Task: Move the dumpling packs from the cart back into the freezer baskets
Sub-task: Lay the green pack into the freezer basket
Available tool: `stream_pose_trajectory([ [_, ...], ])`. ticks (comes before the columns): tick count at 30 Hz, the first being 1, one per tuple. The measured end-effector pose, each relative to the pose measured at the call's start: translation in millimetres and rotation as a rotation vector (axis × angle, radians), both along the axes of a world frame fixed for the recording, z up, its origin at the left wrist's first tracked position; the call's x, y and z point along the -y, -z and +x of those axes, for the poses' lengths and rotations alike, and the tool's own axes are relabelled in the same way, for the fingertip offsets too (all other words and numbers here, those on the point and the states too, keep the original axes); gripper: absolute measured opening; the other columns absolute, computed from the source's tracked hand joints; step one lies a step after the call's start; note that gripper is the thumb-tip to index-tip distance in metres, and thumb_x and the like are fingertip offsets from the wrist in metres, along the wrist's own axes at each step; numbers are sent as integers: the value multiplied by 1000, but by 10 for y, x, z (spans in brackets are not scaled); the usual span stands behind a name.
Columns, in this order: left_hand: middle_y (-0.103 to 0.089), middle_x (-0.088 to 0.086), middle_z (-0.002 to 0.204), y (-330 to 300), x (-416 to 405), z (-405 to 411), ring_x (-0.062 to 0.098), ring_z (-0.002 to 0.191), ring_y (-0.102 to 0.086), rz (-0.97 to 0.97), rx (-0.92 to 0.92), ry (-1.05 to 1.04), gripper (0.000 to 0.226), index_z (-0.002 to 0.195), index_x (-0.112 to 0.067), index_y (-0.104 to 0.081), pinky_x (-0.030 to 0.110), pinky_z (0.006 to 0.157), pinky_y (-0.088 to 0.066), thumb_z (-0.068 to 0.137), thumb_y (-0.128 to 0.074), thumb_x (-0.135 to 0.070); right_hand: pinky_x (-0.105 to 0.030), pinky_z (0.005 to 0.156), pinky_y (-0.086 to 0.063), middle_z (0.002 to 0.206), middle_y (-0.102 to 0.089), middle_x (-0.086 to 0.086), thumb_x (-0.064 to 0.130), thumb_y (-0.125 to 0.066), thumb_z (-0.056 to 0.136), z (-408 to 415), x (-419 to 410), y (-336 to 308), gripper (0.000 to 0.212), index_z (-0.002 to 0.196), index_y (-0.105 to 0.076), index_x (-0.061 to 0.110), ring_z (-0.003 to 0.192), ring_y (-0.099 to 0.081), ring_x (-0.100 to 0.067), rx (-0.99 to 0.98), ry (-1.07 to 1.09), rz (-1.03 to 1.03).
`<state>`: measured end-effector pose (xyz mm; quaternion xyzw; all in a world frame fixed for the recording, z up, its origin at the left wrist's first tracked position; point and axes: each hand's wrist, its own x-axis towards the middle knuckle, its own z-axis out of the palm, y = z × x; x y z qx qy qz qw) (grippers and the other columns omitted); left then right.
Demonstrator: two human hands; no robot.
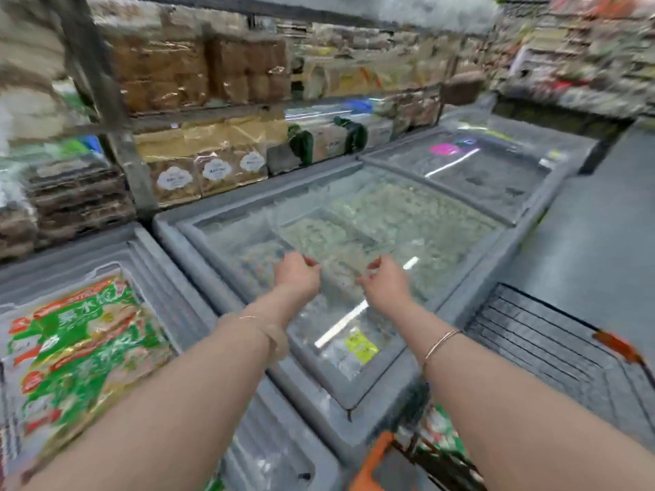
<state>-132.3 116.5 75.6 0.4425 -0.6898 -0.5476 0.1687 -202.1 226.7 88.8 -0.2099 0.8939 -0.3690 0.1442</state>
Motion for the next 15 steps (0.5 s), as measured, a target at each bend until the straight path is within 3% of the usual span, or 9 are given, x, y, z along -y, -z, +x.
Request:
stream_pose_trajectory([
  [2, -67, 26, 93, -6, -520, -429, 39, 104, -65, 25, -10, 108, 13, 82, -4, -60, 37, 86, -53, 90, -53, -12, -37, 87, -50, 111, -63, -23, 13, -59, 87, -401, -555, 39, 9, 81, -53, 12, 103, -62, -36, 24, 107, -13],
  [3, -67, 25, 94, -3, -716, -579, 36, 101, -66, 37, -6, 148, 15, 77, -8, -58, 37, 85, -53, 90, -53, -12, -35, 84, -50, 113, -62, -22, 14, -58, 88, -527, -776, 47, 6, 92, -55, 9, 103, -62, -35, 30, 139, -11],
  [4, -67, 25, 97, 3, -927, -734, 34, 97, -67, 45, -11, 189, 16, 74, -10, -56, 38, 80, -53, 90, -53, -12, -31, 81, -48, 115, -61, -20, 14, -56, 89, -668, -1001, 72, 17, 104, -55, 6, 104, -61, -33, 40, 170, -10],
  [7, -64, 24, 93, 100, -1613, -1208, 30, 84, -65, 47, 14, 316, 8, 86, -9, -59, 30, 57, -53, 91, -52, -11, -24, 72, -35, 117, -58, -17, 14, -53, 91, -1063, -1740, 195, 20, 109, -53, 5, 101, -54, -28, 51, 261, 33],
  [8, -65, 22, 94, 174, -1853, -1374, 31, 85, -66, 37, 29, 351, 8, 90, -8, -60, 32, 59, -55, 91, -53, -11, -25, 72, -33, 116, -58, -17, 16, -55, 91, -1187, -1994, 250, 16, 103, -52, 7, 99, -52, -28, 55, 305, 59],
  [10, -67, 19, 94, 334, -2149, -1585, 35, 96, -67, 8, 85, 419, 11, 92, -5, -62, 42, 79, -57, 89, -57, -15, -29, 73, -40, 114, -60, -17, 18, -59, 89, -1385, -2343, 404, 16, 98, -51, 7, 102, -56, -31, 71, 387, 100],
  [12, -64, 13, 93, 506, -2375, -1716, 35, 102, -65, -19, 153, 490, 11, 91, -8, -60, 44, 90, -54, 91, -56, -19, -33, 78, -49, 107, -63, -16, 18, -60, 88, -1547, -2625, 611, 24, 106, -56, 2, 99, -62, -31, 117, 446, 138],
  [15, -62, 14, 119, 825, -2484, -1794, 30, 113, -59, -165, 306, 578, 26, 116, -4, -57, 39, 98, -49, 93, -53, -16, -38, 76, -54, 95, -65, -14, 14, -59, 89, -1642, -2914, 967, 22, 106, -54, 1, 88, -66, -30, 230, 522, 176],
])
